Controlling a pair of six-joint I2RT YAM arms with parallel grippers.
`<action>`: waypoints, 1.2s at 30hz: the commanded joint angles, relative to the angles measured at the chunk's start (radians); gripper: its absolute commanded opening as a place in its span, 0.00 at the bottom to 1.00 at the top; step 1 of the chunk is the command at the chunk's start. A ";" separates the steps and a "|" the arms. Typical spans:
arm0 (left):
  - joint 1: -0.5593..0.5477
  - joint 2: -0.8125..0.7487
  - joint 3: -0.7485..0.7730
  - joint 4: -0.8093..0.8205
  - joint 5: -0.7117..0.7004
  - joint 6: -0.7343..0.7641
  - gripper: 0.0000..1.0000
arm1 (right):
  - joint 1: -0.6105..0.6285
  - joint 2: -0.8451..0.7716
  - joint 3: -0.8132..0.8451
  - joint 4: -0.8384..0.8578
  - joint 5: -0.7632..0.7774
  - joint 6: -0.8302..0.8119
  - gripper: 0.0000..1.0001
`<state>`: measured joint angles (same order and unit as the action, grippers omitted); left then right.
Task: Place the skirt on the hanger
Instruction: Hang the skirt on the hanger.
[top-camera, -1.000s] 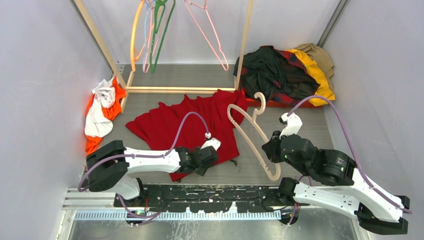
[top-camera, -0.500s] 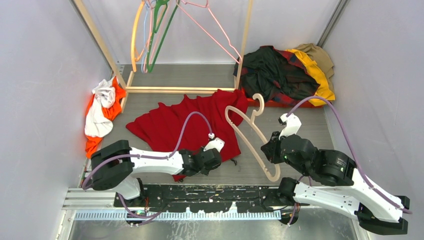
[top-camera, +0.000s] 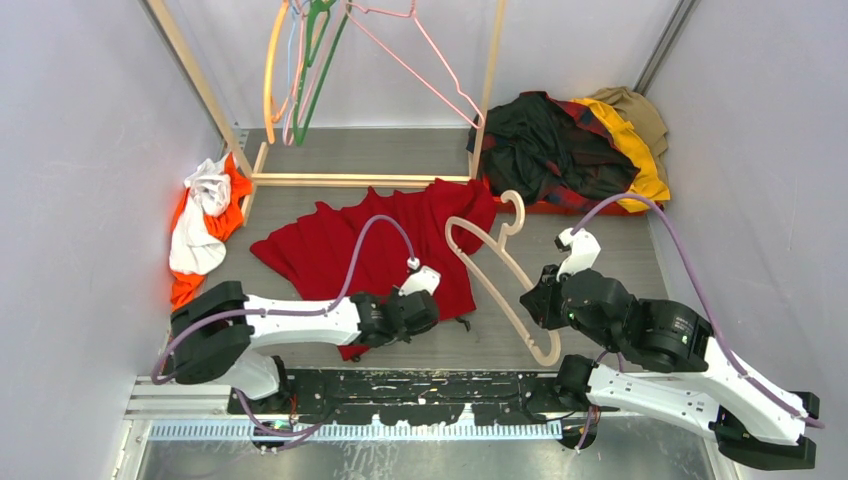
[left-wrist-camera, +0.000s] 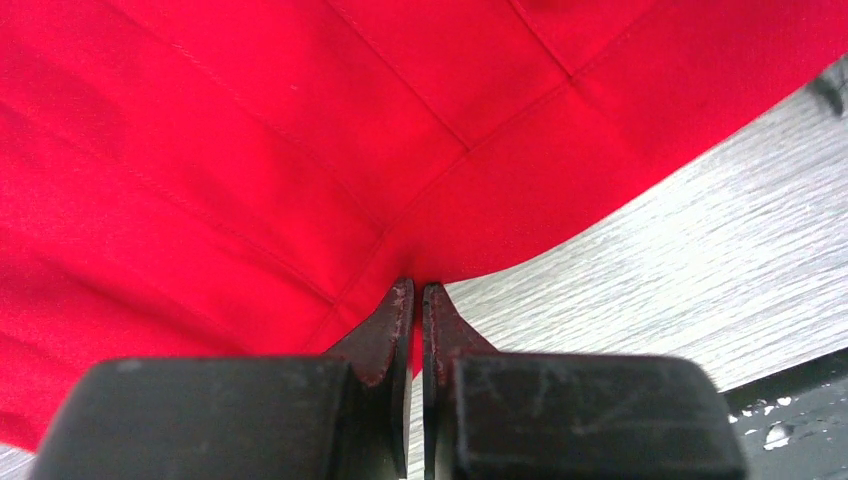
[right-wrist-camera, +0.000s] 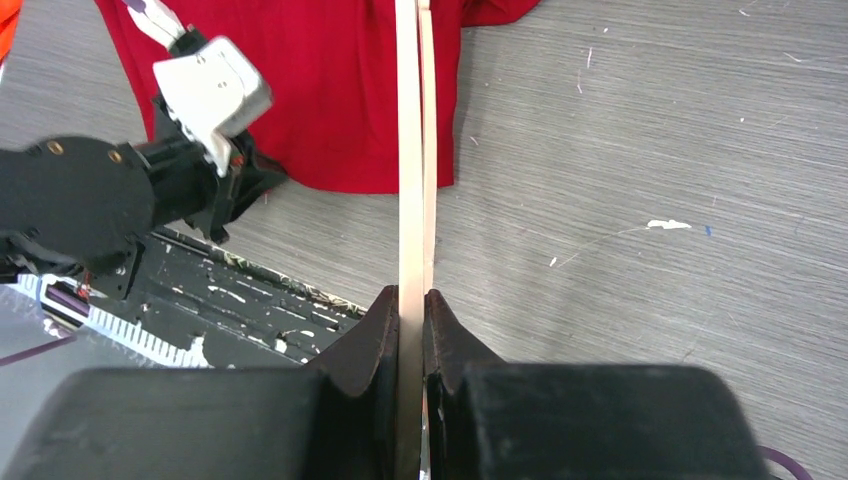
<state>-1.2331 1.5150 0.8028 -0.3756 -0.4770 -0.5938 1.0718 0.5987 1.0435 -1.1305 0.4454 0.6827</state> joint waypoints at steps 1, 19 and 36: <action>0.052 -0.100 0.070 -0.071 -0.005 0.021 0.03 | 0.005 -0.021 0.050 0.027 -0.039 -0.012 0.01; 0.301 -0.090 0.256 -0.186 0.247 0.155 0.04 | 0.005 -0.066 0.119 -0.070 -0.349 -0.046 0.02; 0.302 -0.157 0.179 -0.185 0.546 0.089 0.06 | 0.005 -0.056 0.143 -0.152 -0.358 -0.046 0.02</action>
<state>-0.9337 1.3823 0.9810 -0.5858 0.0097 -0.4904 1.0718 0.5365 1.1568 -1.2968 0.1127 0.6495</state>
